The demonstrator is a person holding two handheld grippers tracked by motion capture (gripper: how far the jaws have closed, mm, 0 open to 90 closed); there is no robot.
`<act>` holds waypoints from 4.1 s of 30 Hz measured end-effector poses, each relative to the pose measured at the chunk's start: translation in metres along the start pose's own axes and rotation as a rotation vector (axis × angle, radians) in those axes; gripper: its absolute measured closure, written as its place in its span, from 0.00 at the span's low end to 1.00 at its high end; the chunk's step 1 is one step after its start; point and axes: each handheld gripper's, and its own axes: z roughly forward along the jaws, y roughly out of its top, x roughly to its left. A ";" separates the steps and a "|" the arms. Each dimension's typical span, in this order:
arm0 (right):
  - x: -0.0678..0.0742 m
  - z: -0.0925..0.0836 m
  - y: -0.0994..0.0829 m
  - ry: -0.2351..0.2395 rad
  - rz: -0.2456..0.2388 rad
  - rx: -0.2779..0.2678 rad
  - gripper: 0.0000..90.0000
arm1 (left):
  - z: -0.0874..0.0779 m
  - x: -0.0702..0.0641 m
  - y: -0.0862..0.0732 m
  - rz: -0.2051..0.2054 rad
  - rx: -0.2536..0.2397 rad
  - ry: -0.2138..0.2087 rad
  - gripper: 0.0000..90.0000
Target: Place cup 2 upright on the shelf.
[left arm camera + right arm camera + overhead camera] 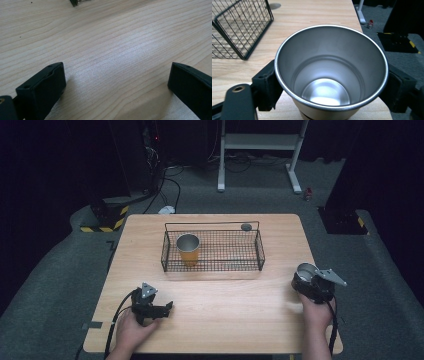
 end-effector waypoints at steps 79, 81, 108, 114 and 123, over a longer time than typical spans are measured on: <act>0.162 -0.021 0.069 0.249 -0.173 -0.124 0.21 | -0.002 0.000 -0.001 -0.005 -0.006 0.018 0.06; 0.165 -0.020 0.073 0.245 -0.165 -0.121 0.21 | -0.002 -0.001 -0.001 -0.007 -0.006 0.018 0.06; 0.187 0.028 0.120 0.231 -0.161 -0.104 0.21 | 0.000 -0.002 0.001 -0.019 -0.001 0.027 0.04; 0.194 0.044 0.125 0.234 -0.156 -0.089 0.21 | 0.000 -0.002 0.001 -0.020 -0.001 0.025 0.04; 0.202 0.062 0.127 0.224 -0.138 -0.063 0.21 | 0.000 -0.002 0.001 -0.022 0.000 0.020 0.04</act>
